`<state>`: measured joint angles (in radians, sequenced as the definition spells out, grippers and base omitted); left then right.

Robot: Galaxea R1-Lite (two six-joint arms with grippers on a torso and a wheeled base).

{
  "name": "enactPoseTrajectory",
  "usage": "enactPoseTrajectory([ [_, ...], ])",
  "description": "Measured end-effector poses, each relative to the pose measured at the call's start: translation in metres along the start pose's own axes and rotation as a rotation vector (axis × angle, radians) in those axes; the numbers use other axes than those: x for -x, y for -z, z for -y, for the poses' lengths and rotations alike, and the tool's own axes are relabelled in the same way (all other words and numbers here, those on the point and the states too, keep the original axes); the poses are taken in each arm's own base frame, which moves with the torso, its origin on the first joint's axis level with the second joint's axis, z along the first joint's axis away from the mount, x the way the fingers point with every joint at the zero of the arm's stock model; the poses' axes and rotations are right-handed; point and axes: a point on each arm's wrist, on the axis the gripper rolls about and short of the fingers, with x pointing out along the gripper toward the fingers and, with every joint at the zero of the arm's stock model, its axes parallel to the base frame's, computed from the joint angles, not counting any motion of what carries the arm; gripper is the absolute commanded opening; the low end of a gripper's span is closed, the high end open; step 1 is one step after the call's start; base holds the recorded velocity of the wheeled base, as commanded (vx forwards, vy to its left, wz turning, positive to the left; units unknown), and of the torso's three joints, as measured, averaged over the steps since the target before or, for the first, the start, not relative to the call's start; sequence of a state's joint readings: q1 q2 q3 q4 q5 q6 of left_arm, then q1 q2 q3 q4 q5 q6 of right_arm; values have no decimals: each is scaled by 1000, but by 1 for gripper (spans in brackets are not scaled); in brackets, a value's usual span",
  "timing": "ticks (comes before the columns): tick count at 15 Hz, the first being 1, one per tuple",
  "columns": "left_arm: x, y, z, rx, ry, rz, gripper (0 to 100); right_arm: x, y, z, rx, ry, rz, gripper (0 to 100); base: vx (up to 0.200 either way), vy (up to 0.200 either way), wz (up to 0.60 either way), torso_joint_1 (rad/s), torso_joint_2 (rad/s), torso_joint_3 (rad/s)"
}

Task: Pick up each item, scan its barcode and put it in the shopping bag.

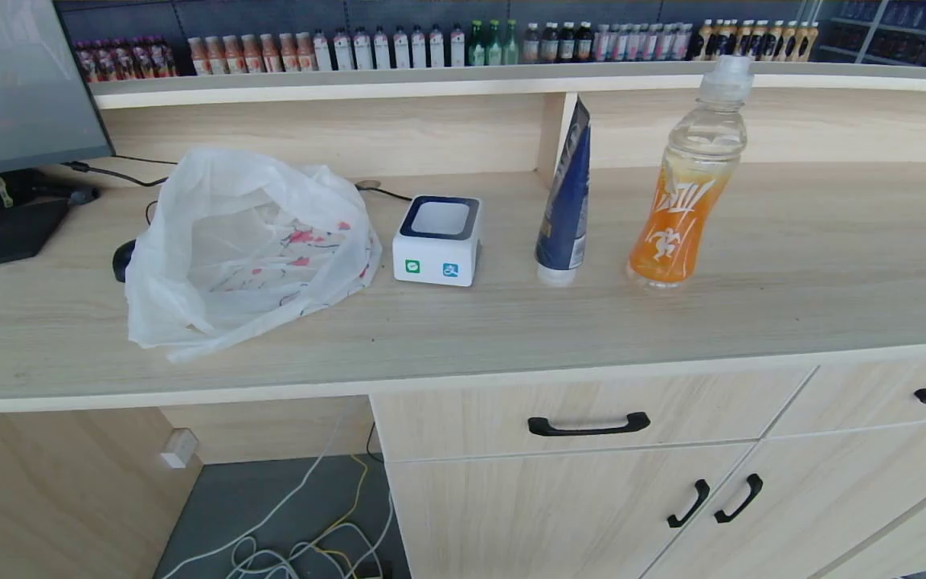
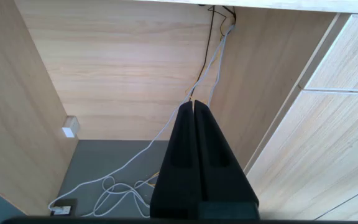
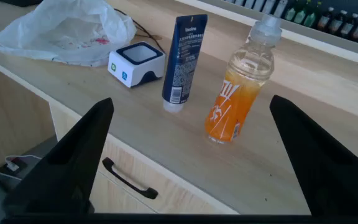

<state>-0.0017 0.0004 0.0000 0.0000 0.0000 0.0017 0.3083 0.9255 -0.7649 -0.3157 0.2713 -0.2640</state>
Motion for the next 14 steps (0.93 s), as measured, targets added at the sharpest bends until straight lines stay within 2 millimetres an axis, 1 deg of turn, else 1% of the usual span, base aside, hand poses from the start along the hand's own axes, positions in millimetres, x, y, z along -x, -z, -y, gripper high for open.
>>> enactPoseTrajectory([
  [1,0,0,0,0,0,0,0,-9,-1,1,-5,-17,-5,100,0,0,0,0,0,0],
  [4,0,0,0,0,0,0,0,-34,4,1,-11,-59,-15,100,0,0,0,0,0,0],
  [7,0,0,0,0,0,0,0,-57,8,4,-7,-31,-9,100,0,0,0,0,0,0],
  [13,0,0,0,0,0,0,0,-100,26,5,-12,6,-14,100,0,0,0,0,0,0],
  [14,0,0,0,0,0,0,0,-107,27,4,-11,6,11,100,0,0,0,0,0,0],
])
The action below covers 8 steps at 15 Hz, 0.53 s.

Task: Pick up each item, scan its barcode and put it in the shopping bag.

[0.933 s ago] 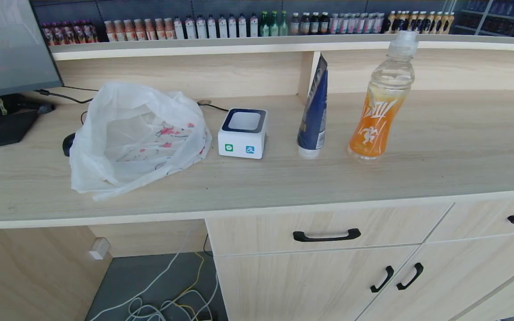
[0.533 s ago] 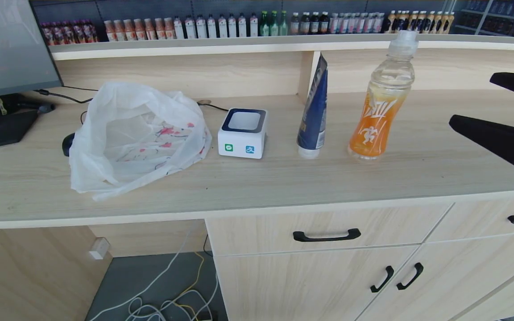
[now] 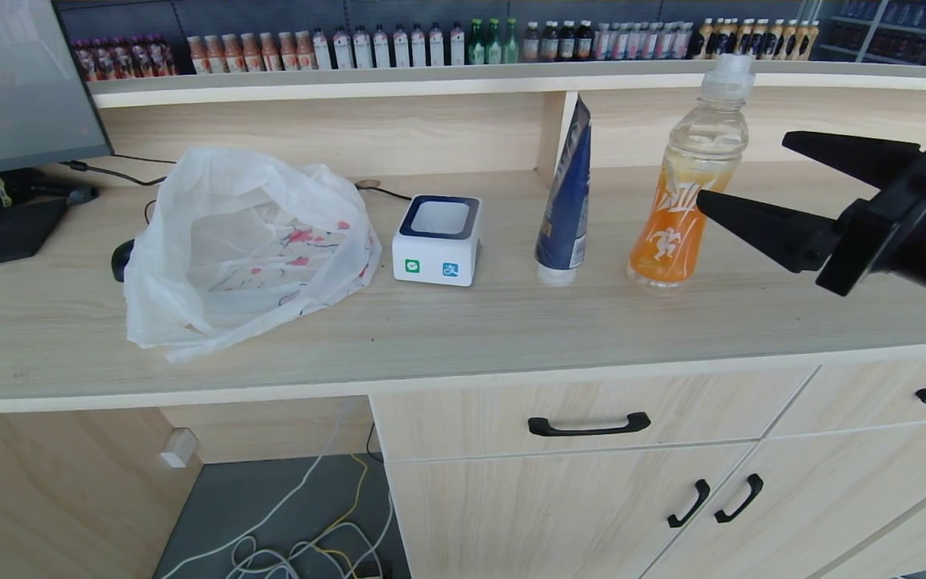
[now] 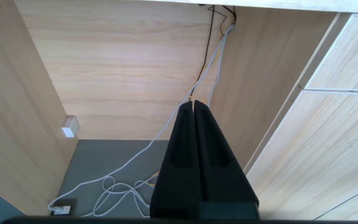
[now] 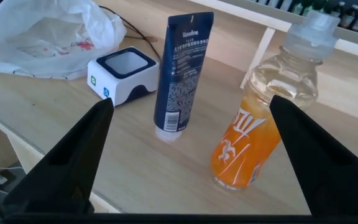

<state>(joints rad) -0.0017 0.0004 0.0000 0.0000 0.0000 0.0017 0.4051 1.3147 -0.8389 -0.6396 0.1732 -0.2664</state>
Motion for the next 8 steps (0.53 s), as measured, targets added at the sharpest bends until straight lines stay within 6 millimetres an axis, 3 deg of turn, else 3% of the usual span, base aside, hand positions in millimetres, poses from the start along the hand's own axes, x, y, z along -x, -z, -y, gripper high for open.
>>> enactPoseTrajectory([
  [4,0,0,0,0,0,0,0,-38,6,-18,-36,1,28,100,0,0,0,0,0,0],
  [8,0,0,0,0,0,0,0,-55,10,-27,-75,-14,16,100,0,0,0,0,0,0],
])
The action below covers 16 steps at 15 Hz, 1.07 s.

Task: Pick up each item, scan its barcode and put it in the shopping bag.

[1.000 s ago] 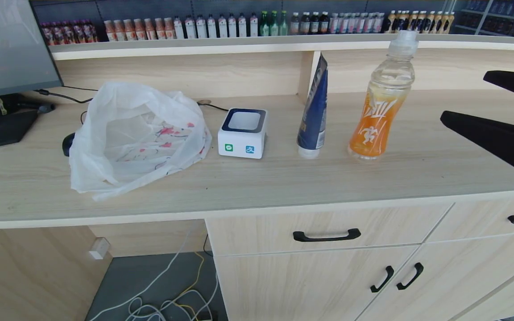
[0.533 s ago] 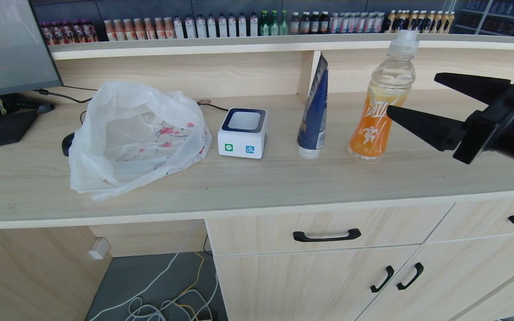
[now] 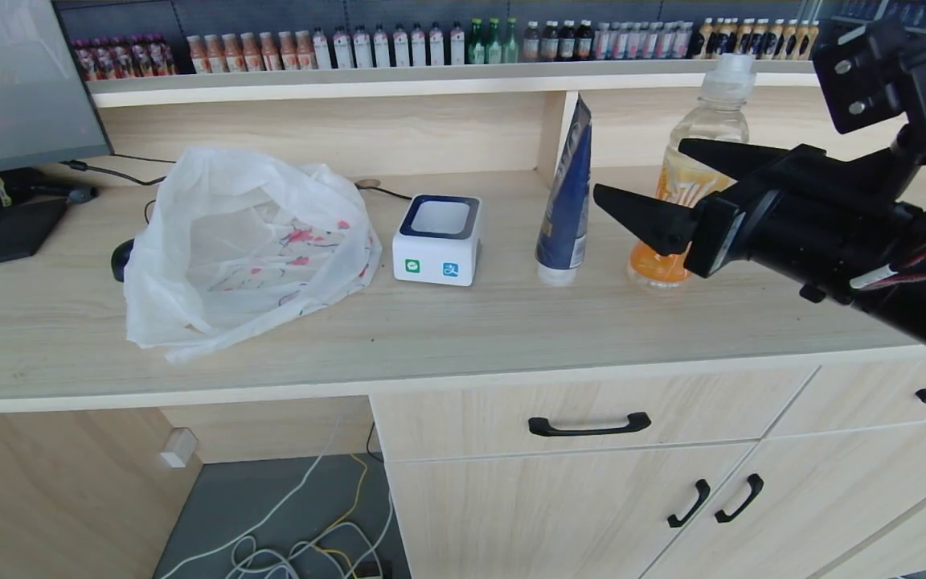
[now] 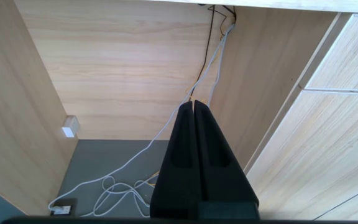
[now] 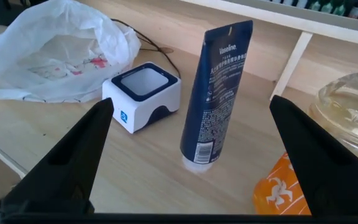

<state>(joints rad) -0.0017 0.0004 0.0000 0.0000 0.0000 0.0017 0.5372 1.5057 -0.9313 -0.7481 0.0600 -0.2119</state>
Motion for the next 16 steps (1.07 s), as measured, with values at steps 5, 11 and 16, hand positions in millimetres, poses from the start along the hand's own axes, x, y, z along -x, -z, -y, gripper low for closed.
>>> enactPoseTrajectory([
  [5,0,0,0,0,0,0,0,-12,3,-11,-106,98,-28,100,0,0,0,0,0,0],
  [11,0,0,0,0,0,0,0,-31,-1,-24,-135,162,16,100,0,0,0,0,0,0],
  [16,0,0,0,0,0,0,0,-50,2,-32,-146,173,27,100,0,0,0,0,0,0],
])
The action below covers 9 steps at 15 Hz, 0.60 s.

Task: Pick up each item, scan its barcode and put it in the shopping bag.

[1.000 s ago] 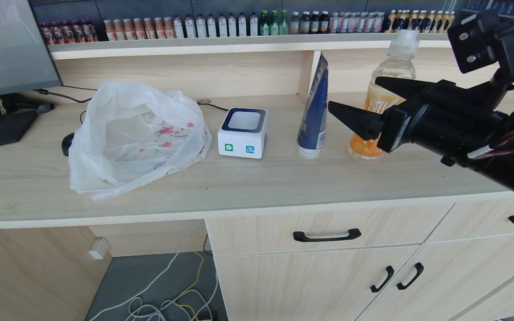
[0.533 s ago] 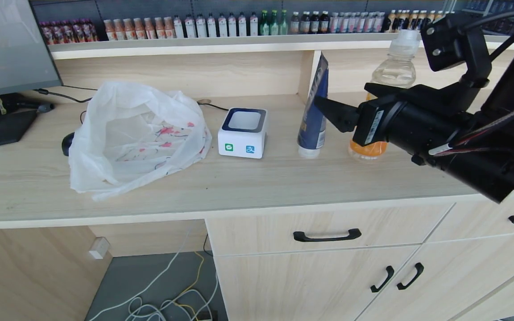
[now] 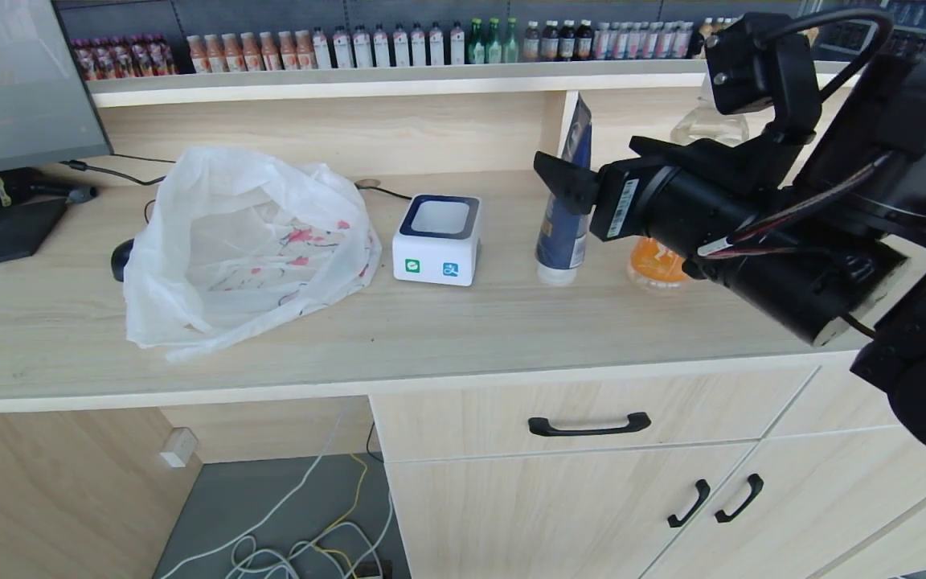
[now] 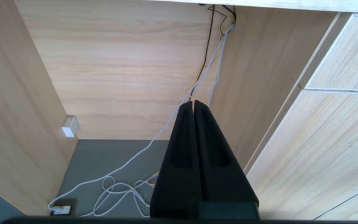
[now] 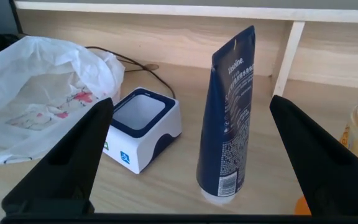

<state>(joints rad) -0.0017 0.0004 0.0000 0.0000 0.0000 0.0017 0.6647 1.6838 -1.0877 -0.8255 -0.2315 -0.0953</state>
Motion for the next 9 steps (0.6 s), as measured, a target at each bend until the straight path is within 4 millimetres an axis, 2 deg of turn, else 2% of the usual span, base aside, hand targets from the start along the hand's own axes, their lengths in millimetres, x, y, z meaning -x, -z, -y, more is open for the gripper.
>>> enactPoseTrajectory([
  [3,0,0,0,0,0,0,0,-15,8,-2,-9,55,-4,100,0,0,0,0,0,0],
  [9,0,0,0,0,0,0,0,-43,8,-1,-17,155,30,100,0,0,0,0,0,0],
])
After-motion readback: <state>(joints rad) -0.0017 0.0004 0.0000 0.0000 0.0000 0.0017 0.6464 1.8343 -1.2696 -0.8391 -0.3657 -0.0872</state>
